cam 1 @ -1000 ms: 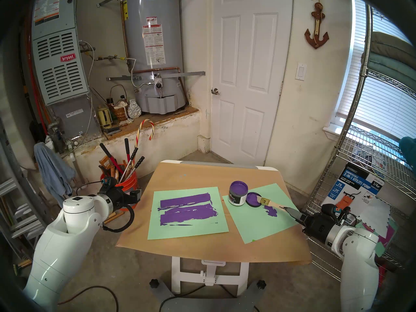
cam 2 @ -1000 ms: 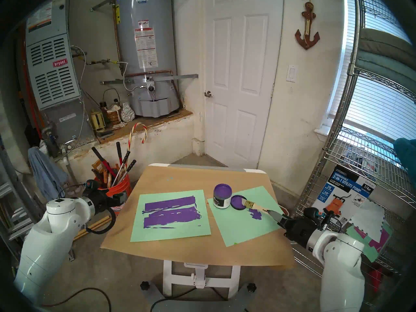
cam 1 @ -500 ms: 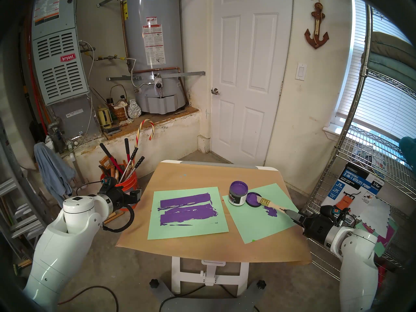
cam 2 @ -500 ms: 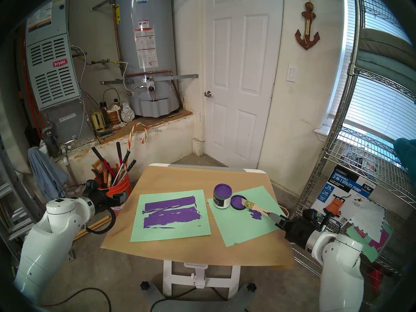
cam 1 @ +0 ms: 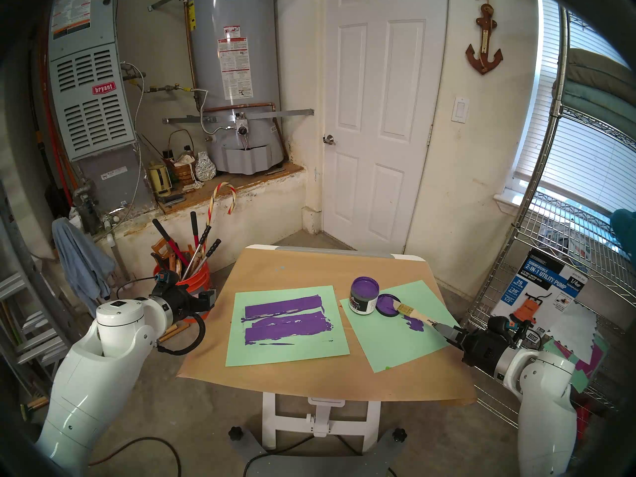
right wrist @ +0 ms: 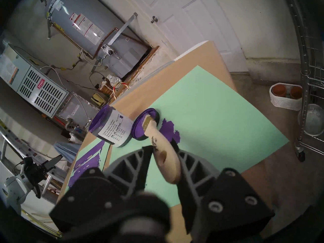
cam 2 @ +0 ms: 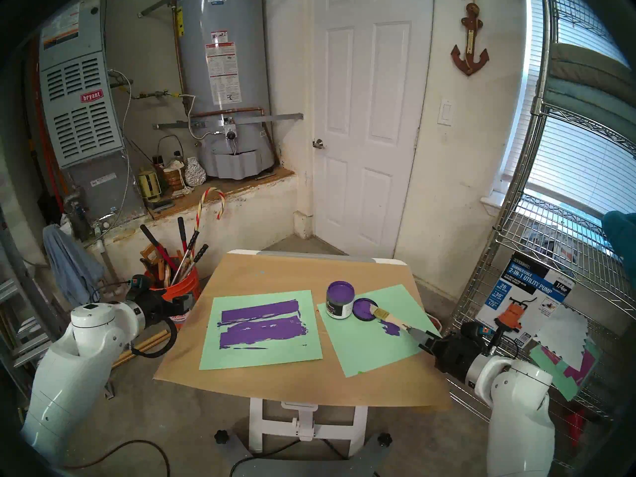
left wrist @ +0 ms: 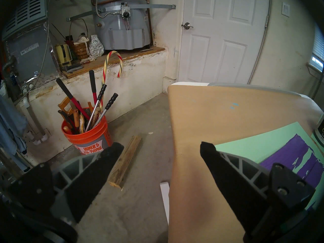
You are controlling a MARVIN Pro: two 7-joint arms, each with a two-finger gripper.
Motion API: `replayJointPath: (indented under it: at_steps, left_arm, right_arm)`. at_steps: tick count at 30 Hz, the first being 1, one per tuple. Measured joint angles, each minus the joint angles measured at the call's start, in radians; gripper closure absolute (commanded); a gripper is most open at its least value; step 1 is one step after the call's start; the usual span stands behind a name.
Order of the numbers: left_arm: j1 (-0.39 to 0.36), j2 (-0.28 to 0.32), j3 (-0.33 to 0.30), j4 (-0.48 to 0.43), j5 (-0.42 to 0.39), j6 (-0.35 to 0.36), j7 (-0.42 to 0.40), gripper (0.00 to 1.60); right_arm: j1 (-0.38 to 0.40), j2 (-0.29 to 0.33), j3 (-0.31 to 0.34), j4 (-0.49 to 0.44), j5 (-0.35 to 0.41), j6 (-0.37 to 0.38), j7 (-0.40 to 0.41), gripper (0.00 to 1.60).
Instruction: Pick up brush, dip the brush into paint, and paint the wood
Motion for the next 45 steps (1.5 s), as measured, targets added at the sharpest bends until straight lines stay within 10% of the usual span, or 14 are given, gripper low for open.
replayJointPath:
  at_steps: [31, 45]
  left_arm:
    - [0.000, 0.000, 0.000, 0.000, 0.000, 0.000, 0.000, 0.00]
    - [0.000, 0.000, 0.001, 0.001, 0.000, 0.000, 0.000, 0.00]
  right_arm:
    - [0.000, 0.040, 0.048, -0.009, -0.043, -0.047, 0.011, 0.00]
    - [-0.034, 0.063, 0.010, -0.162, -0.221, -0.255, 0.045, 0.00]
